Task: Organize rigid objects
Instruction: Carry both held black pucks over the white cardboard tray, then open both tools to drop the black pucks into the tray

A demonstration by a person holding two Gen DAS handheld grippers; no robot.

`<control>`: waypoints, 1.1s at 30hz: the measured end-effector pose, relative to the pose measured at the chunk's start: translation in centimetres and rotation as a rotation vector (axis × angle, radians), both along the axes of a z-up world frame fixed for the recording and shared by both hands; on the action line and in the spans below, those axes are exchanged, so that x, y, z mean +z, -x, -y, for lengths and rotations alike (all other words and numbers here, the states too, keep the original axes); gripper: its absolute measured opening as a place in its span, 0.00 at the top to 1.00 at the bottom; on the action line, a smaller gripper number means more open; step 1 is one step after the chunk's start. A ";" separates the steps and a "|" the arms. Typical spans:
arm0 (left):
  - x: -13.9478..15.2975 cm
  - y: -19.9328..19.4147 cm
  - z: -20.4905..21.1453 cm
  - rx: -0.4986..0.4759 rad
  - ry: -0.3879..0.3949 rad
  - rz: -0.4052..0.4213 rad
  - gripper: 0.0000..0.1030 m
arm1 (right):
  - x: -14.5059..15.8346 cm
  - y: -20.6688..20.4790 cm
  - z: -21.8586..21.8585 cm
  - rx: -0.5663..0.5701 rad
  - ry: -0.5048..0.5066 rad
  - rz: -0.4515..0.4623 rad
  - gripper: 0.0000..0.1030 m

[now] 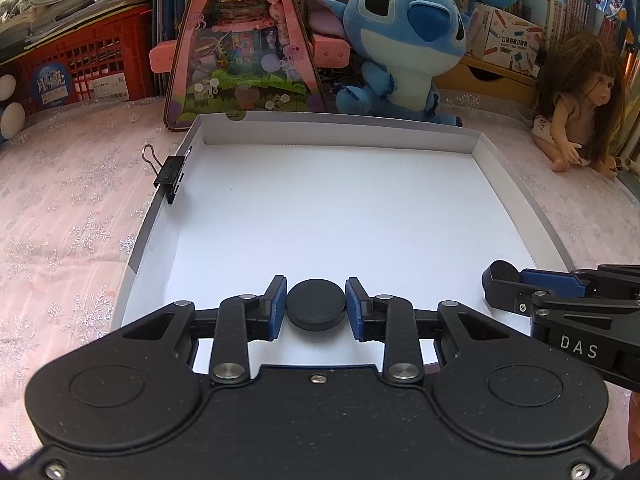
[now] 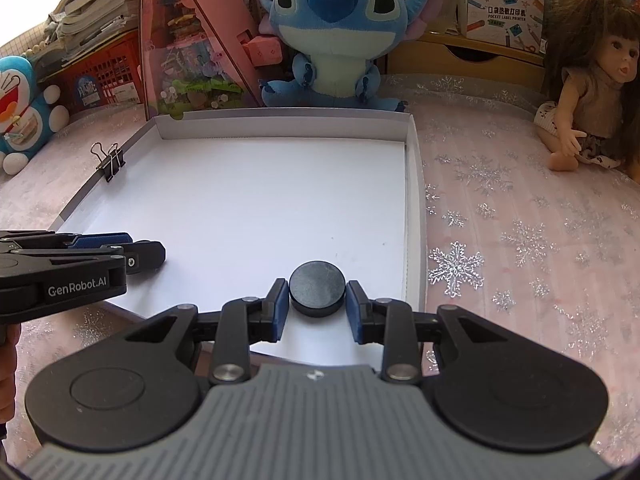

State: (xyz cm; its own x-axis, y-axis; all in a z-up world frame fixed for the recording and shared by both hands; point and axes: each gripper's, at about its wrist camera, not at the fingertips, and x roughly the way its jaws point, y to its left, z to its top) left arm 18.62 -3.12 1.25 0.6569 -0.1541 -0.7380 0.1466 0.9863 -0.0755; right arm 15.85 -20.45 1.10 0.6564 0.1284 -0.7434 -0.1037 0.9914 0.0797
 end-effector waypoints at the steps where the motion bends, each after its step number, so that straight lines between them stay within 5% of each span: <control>1: 0.0 0.0 0.1 0.000 -0.004 0.002 0.71 | 0.0 0.0 0.0 0.001 -0.002 0.001 0.65; 8: 0.0 0.1 0.1 -0.002 0.000 0.000 0.71 | 0.2 0.2 0.1 0.005 -0.010 0.020 0.60; 9: 0.0 0.1 0.1 0.000 0.003 -0.001 0.71 | 0.3 0.3 0.1 0.005 -0.009 0.026 0.53; 23: 2.4 3.5 -0.3 -0.017 0.022 0.095 0.34 | 2.1 3.0 0.2 0.016 0.030 0.118 0.40; 33: 3.3 8.0 -0.6 -0.052 0.025 0.174 0.24 | 2.8 6.5 0.4 0.023 0.023 0.194 0.30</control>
State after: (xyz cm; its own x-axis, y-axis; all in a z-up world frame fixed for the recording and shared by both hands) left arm 10.61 -2.53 4.53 0.7650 -0.2080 -0.6095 0.2104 0.9752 -0.0687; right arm 9.30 -20.81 3.89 0.7846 0.1292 -0.6063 -0.1374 0.9900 0.0332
